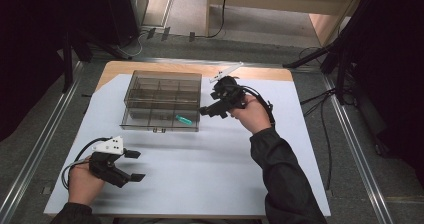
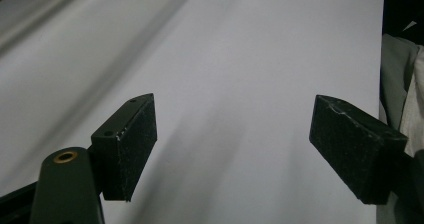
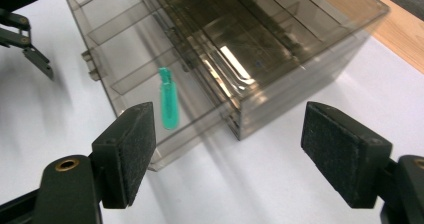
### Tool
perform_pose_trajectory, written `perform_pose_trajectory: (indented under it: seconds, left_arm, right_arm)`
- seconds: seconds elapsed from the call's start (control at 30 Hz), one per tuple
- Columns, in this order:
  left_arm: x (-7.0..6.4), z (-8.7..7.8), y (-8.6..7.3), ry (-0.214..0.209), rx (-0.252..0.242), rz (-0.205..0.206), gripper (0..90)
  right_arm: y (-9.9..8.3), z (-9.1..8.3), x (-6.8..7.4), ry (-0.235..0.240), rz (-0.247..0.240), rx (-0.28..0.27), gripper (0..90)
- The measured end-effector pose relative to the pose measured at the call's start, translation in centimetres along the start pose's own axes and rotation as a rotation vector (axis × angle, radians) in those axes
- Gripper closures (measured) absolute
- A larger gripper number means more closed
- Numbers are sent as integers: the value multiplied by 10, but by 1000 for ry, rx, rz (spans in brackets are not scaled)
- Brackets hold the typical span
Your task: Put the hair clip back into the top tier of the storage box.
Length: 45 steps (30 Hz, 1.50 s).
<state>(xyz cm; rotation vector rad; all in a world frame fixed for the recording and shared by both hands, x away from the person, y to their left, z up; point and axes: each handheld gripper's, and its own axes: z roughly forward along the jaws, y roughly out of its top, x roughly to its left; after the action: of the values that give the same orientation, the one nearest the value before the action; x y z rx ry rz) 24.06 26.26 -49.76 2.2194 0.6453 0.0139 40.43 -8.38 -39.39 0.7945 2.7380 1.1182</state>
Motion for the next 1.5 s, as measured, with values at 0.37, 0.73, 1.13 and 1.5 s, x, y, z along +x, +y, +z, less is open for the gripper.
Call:
perform_pose_trajectory:
  seconds: [0.37,0.73,1.13,1.5]
  left_arm:
    - [3,3,3,-10,-5,-5,201]
    - [5,2,3,-14,-16,-21,199]
    - [7,4,4,-23,-20,-34,199]
    - [5,6,7,-25,-9,-27,198]
  right_arm:
    - [-17,-7,-18,-24,47,0,231]
    - [-34,-9,-34,-55,64,17,230]
    - [-63,-8,-53,-91,123,46,231]
    - [-84,0,-56,-115,121,63,231]
